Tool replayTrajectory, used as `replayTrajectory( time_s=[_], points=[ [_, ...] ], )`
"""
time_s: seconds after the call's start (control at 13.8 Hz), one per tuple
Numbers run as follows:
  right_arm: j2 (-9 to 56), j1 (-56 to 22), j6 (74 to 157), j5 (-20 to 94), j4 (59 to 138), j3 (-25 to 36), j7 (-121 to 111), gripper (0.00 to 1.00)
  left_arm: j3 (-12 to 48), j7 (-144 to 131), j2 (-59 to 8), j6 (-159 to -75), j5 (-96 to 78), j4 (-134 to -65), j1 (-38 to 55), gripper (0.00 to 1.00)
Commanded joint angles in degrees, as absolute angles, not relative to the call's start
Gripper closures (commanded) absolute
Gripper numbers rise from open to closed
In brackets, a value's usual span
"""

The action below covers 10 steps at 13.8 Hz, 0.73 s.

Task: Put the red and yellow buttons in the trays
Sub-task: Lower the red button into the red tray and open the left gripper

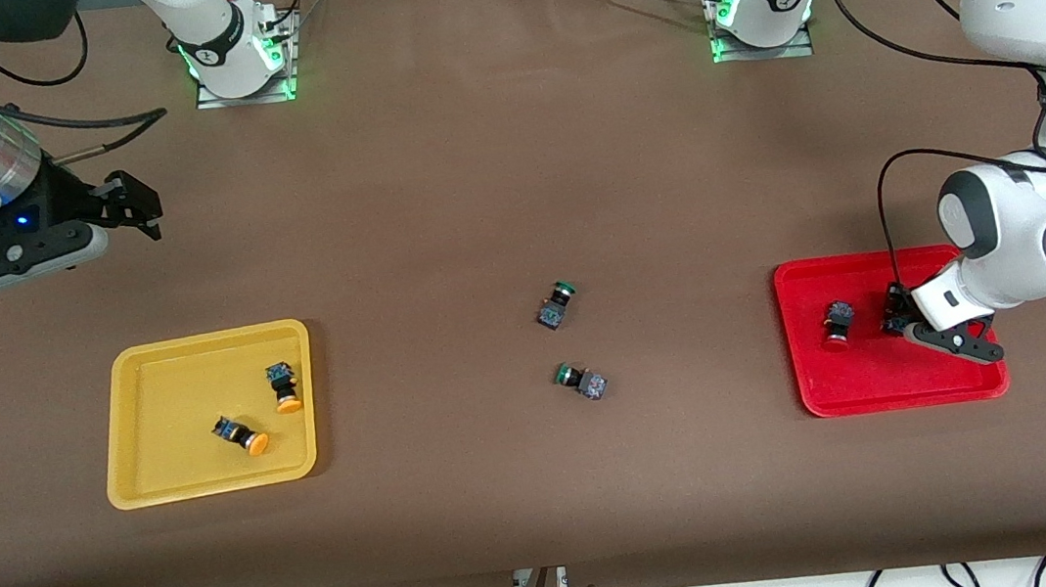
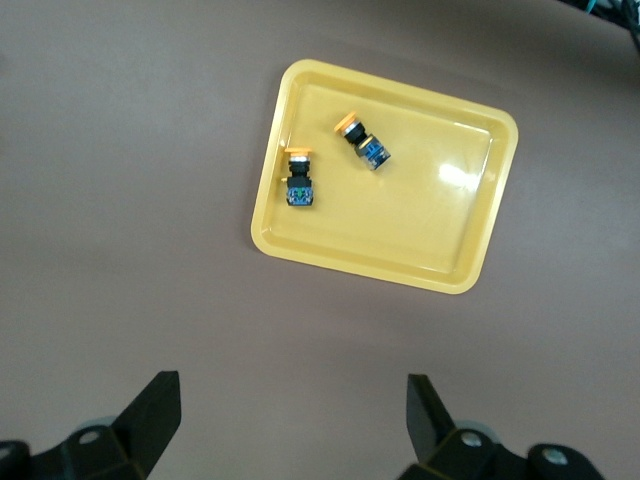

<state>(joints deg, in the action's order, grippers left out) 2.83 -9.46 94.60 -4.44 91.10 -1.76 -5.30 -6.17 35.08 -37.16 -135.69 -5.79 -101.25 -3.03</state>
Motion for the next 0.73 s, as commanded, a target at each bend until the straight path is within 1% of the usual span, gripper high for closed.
replayTrajectory(
  time_s=[0.0, 0.07, 0.15, 0.36, 0.51, 0.65],
  points=[
    [3.7, -8.6, 93.4, -5.4, 88.6, -2.8, -5.5, 0.0, -6.3, 35.6, -35.7, -135.5, -7.7, -99.9, -2.9, 0.0],
    [3.7, -8.3, 93.3, -5.4, 88.2, -2.8, -6.1, 0.0, -6.3, 35.2, -34.3, -133.7, -7.7, -99.4, -2.3, 0.0],
    [3.8, -8.3, 93.4, -5.3, 88.2, -2.8, -5.9, 0.0, -6.2, 33.4, -32.4, -130.1, -7.6, -98.5, -1.7, 0.0],
    [3.6, -8.6, 93.1, -4.0, 88.2, -3.1, -5.4, 0.0, -5.9, 22.6, -26.7, -116.4, -6.8, -94.3, 1.3, 0.0],
    [3.7, -8.4, 92.9, -3.3, 88.2, -2.9, -5.4, 0.0, -5.4, 15.3, -22.9, -109.2, -6.5, -92.4, 3.2, 0.0],
    [3.8, -8.2, 92.7, -3.1, 88.2, -2.8, -4.9, 0.0, -5.3, 13.4, -18.6, -105.3, -6.3, -92.3, 3.5, 0.0]
  ],
)
